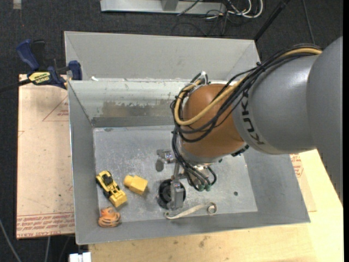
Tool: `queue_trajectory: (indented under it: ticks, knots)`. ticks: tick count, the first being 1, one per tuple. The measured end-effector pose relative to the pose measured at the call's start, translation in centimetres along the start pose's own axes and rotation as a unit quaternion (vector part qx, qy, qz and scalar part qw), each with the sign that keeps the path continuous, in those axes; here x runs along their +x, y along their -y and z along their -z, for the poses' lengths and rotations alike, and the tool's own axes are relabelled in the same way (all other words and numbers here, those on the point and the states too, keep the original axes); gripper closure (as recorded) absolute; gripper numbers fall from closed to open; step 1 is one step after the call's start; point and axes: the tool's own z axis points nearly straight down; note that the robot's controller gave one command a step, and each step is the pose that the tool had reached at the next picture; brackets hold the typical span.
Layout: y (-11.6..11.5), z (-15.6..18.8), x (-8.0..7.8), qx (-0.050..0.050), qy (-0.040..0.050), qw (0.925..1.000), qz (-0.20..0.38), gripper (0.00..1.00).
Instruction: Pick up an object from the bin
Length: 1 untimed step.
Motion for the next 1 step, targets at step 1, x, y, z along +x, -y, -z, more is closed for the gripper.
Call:
queue_trajectory:
  ticks: [1]
  knots:
    - [0.68,-2.95,-1.64,0.0,-0.0027,0.9925,0.122,0.0]
